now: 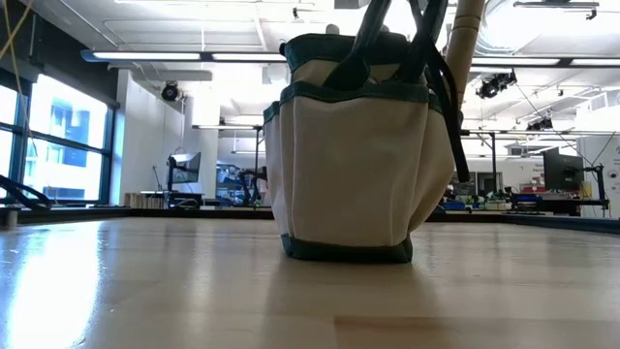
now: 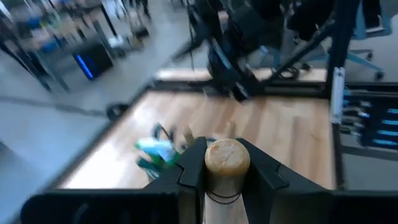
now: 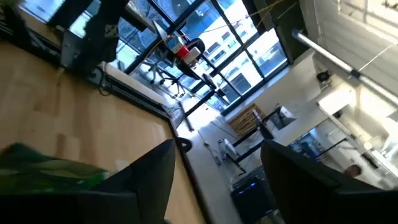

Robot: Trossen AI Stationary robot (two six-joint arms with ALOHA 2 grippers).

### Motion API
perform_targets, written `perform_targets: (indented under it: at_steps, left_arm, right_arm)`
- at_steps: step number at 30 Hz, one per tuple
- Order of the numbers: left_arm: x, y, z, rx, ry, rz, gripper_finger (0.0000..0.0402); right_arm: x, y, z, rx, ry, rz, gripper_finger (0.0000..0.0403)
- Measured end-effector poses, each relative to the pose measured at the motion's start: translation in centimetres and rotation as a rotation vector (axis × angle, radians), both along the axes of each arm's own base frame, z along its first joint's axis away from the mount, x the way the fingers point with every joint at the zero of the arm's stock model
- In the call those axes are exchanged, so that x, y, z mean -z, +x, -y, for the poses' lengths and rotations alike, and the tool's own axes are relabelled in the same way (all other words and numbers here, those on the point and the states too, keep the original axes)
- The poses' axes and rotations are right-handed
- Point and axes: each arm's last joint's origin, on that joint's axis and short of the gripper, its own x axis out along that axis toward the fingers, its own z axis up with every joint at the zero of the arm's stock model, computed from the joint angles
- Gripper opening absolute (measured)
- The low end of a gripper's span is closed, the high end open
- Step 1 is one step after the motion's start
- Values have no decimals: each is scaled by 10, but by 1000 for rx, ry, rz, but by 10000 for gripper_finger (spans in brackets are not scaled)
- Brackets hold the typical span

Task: Pick & Place Garden tools in Gardening bag
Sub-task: Put the trowel into the gardening bag

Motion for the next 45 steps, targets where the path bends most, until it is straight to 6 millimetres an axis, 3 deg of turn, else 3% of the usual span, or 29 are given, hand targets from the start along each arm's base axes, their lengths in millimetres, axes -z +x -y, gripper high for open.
perform_targets:
  at_steps: [8, 30, 38, 45]
  left_arm:
    - [-1, 1, -1, -12, 129, 35, 60]
    - [71, 8, 8, -65, 264, 43, 60]
    - [97, 25, -8, -138, 285, 23, 60]
    - [115, 43, -28, -209, 255, -93, 60]
  right_arm:
    - [20, -19, -19, -39, 203, 62, 229]
    - [21, -37, -41, -218, 597, 199, 229]
    - [21, -41, -45, -233, 648, 218, 229]
    - [21, -41, -45, -234, 642, 215, 229]
